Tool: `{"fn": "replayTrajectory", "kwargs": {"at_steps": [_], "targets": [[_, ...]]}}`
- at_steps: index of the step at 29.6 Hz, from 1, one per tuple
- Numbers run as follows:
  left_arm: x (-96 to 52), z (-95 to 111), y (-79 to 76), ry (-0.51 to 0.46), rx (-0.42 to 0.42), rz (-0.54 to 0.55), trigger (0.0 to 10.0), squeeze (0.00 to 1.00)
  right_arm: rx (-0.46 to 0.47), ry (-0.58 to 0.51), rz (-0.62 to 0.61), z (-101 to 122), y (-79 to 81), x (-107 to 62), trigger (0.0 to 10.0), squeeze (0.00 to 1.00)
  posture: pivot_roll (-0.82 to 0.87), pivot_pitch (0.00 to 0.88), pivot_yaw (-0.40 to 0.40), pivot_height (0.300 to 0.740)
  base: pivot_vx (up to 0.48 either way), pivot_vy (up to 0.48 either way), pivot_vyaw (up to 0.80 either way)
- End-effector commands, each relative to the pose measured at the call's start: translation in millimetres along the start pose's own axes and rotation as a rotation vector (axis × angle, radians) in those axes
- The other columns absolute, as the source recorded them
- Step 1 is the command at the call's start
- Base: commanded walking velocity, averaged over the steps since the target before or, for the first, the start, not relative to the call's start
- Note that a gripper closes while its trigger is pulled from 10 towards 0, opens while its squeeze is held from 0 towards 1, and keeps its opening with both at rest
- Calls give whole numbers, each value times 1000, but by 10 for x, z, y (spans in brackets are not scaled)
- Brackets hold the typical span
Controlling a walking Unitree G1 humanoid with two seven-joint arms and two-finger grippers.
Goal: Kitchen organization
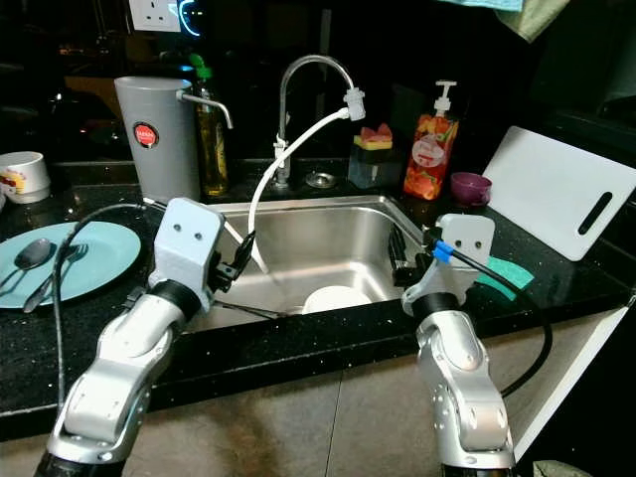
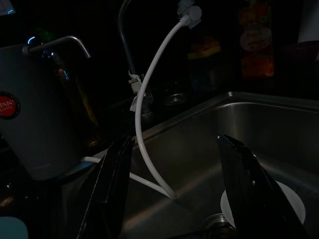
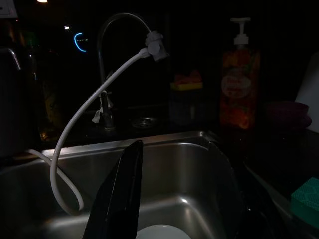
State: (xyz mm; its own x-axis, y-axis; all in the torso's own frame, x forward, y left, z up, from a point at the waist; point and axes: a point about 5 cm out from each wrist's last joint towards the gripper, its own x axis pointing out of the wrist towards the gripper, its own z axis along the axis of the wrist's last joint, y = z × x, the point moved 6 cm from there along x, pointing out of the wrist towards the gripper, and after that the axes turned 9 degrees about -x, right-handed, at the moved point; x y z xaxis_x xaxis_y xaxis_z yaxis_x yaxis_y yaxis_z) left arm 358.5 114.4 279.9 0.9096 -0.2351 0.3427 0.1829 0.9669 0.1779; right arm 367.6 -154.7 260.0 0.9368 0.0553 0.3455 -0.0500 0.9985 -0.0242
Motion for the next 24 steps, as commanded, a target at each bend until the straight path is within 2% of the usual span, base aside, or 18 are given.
{"fn": "replayTrajectory", "kwargs": {"at_steps": [1, 24], "targets": [[8, 3, -35, -3, 1, -6, 10000, 0, -15, 3, -2, -9, -18, 3, 10000, 0, 175, 17, -111, 740, 0, 0, 0], [4, 0, -29, 0, 0, -4, 10000, 0, -14, 7, -8, -15, -25, -10, 10000, 0, 173, 24, -108, 740, 0, 0, 0]]}}
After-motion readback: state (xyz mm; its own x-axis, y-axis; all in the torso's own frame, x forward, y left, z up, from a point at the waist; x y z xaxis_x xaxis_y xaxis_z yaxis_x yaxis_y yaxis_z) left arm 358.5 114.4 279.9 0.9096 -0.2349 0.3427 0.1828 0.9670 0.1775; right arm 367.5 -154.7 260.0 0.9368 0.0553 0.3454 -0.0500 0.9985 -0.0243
